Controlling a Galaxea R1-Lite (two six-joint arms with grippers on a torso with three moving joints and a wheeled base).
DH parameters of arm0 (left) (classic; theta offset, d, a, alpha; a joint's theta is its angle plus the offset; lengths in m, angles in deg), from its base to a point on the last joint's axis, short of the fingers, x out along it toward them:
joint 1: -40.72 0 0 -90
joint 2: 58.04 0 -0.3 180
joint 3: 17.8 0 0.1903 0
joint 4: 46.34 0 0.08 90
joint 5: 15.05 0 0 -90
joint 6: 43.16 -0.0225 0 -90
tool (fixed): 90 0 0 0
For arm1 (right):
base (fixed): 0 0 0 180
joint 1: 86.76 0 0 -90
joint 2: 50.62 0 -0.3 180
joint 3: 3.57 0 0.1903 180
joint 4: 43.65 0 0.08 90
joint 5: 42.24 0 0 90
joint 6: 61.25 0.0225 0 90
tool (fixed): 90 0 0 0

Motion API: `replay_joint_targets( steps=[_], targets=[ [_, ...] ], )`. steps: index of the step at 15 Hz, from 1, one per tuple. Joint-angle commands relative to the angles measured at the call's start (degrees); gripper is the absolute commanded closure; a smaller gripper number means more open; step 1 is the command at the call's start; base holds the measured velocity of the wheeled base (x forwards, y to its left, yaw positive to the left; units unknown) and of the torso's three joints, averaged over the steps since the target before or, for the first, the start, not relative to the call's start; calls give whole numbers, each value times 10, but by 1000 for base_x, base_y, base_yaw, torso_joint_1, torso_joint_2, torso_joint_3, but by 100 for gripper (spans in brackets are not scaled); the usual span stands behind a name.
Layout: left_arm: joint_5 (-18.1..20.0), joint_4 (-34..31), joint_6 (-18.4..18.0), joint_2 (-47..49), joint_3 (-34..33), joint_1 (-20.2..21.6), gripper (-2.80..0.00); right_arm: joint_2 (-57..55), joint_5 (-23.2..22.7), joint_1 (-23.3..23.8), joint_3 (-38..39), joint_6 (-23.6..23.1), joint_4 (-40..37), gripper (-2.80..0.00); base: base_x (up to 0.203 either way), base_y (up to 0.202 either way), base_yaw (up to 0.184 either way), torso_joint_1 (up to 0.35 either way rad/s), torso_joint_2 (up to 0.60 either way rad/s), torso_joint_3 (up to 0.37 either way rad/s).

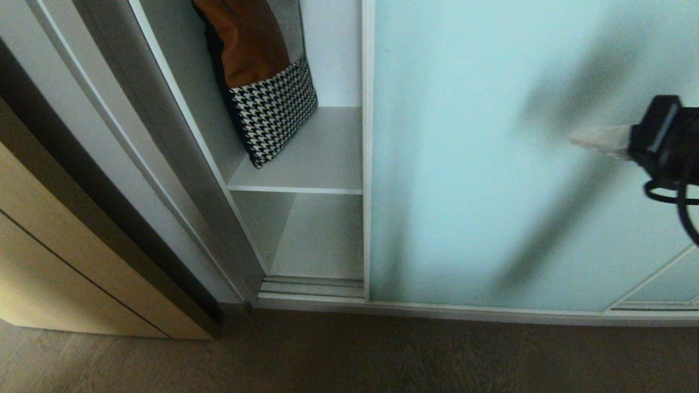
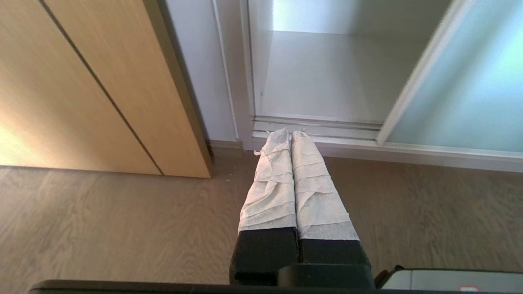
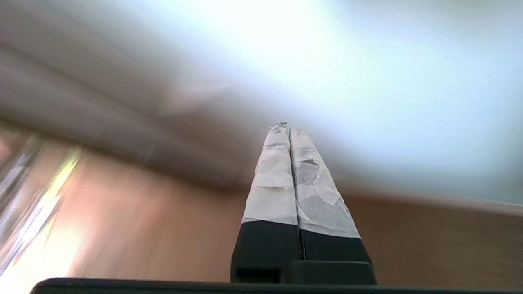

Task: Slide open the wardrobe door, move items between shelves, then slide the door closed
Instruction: Close the door

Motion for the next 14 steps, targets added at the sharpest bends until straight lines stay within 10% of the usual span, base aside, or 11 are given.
replay_joint_targets(
  steps=[1, 8, 14],
  targets=[
    [0, 0, 0, 1, 0, 0, 0, 72, 39, 126, 21, 1, 3, 0, 0, 0, 0, 0, 0, 0],
    [0, 0, -1, 1, 0, 0, 0, 78, 85, 487, 37, -59, 21, 0, 0, 0, 0, 0, 0, 0],
    [0, 0, 0, 1, 0, 0, 0, -58, 9, 534, -37, -65, 56, 0, 0, 0, 0, 0, 0, 0]
  ],
)
